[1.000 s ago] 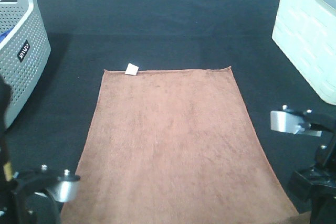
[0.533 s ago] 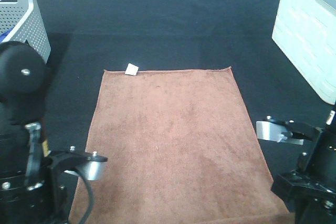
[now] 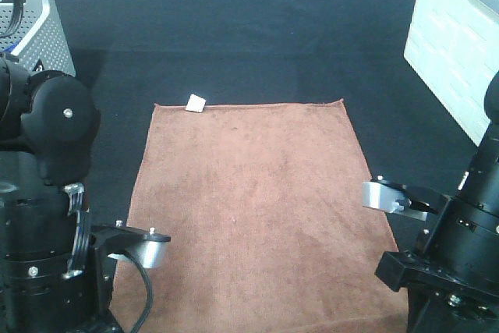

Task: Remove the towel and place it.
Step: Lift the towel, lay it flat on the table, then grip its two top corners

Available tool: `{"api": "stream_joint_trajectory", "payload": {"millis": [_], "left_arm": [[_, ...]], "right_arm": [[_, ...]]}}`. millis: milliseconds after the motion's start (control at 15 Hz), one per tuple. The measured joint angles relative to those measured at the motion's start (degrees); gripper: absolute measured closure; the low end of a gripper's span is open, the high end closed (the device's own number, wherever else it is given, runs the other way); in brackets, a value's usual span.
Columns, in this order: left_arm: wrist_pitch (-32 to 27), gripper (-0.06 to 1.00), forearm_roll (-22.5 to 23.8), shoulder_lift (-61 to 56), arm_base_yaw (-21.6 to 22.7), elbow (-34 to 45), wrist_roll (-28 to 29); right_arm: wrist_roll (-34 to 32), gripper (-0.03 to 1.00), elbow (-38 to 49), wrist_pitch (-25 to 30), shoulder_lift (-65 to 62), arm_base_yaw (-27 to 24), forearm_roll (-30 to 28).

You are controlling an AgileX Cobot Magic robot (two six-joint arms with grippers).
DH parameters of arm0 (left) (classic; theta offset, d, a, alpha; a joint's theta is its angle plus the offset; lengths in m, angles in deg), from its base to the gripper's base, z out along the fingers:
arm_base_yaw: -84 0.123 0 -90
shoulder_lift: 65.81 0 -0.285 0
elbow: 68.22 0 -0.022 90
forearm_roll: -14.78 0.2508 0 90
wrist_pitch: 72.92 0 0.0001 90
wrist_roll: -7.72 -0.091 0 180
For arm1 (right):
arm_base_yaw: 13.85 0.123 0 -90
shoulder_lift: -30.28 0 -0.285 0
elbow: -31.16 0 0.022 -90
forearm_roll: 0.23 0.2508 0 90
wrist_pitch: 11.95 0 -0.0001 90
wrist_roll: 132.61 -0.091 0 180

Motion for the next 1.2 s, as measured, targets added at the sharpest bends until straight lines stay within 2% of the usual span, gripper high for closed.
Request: {"api": "stream_joint_trajectory", "payload": {"millis": [133,267,333,533,600,733,933,1067,1200], "left_arm": [[0.00,0.93,-1.03,0.00,0.00,0.00,0.00],[0.00,0.83,-1.03,0.00,-1.03,0.00,0.00],[0.00,0.74,-1.03,0.00,-2.23,0.00,0.40],[0.06,0.34,-1.09,0.00,-6.30,0.00,6.13],[0.06,0.24,-1.15,0.00,-7.22,0.00,6.99],[0.06,0.16,-1.20,-0.46,-7.73,0.00,7.56],[-0.11,0.16,-0.63,-1.43,-7.73,-2.06,7.56],[-0.34,0.16,3.15,-1.43,-7.73,-6.59,7.39],[-0.46,0.16,9.85,-1.43,-6.65,-12.20,9.51]], "right_arm": [[0.17,0.95,0.00,0.52,0.00,0.00,0.52],[0.29,0.85,0.00,1.49,0.00,0.00,0.63],[0.23,0.75,0.00,1.49,0.00,0.00,0.63],[-1.26,0.34,0.00,-0.23,0.00,0.00,0.63],[-1.26,0.26,0.00,-0.34,0.00,0.00,0.63],[-1.49,0.20,-0.17,-1.83,-1.43,0.00,0.46],[-2.41,0.19,-4.30,-2.46,-4.98,-0.34,-2.75],[-4.24,0.19,-8.48,-2.86,-5.73,-2.86,-4.87],[-4.47,0.20,-13.06,-3.32,-5.73,-9.22,-5.44]]}}
